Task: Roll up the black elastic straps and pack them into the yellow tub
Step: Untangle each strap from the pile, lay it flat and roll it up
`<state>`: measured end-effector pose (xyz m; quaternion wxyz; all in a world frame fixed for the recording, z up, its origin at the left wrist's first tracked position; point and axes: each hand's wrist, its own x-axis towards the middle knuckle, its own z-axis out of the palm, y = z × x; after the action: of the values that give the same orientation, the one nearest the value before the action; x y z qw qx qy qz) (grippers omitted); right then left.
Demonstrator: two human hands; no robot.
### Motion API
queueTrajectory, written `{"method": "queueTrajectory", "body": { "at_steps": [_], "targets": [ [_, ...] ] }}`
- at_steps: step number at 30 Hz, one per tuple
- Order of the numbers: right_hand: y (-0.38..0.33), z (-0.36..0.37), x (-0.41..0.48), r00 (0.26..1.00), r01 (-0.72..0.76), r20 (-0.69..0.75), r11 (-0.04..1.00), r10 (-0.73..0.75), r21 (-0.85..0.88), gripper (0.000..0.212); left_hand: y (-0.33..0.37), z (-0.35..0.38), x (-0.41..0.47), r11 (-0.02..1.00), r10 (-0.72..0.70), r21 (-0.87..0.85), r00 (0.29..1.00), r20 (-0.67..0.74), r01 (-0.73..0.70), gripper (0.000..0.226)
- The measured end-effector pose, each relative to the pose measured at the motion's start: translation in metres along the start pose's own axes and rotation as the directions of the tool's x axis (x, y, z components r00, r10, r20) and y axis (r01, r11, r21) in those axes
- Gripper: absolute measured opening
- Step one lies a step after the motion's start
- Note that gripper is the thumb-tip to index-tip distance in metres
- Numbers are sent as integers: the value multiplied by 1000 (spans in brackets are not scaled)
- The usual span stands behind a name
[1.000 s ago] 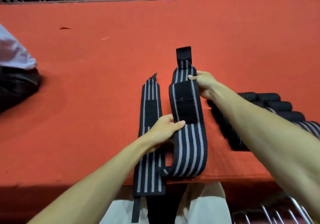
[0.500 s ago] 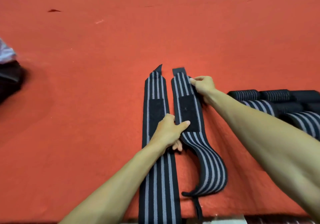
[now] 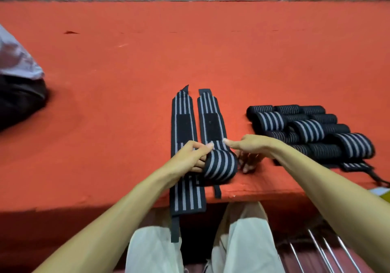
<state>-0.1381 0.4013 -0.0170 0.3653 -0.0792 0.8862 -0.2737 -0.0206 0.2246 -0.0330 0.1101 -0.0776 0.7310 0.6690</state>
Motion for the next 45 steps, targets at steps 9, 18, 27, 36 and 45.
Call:
{"method": "queueTrajectory", "body": {
  "at_steps": [9,18,27,36,45],
  "targets": [
    [14,16,-45,981,180,2,905,-196,385,28,-9,23,-30,997,-38,70,995,-90,44,31],
    [21,27,-40,997,75,-4,983,-75,167,19,-6,18,-44,891,-103,453,987,123,37,19],
    [-19,-13,2,986,103,-118,982,-122,-158,30,20,-37,7,875,43,484,998,-46,-15,12],
    [-83,-54,128,890,271,-354,957,-289,-101,23,28,-108,129,861,183,507,951,-250,-33,11],
    [-90,-69,264,769,154,-621,987,-153,-53,49,-12,-144,231,860,354,510,740,-572,-17,11]
  ]
}}
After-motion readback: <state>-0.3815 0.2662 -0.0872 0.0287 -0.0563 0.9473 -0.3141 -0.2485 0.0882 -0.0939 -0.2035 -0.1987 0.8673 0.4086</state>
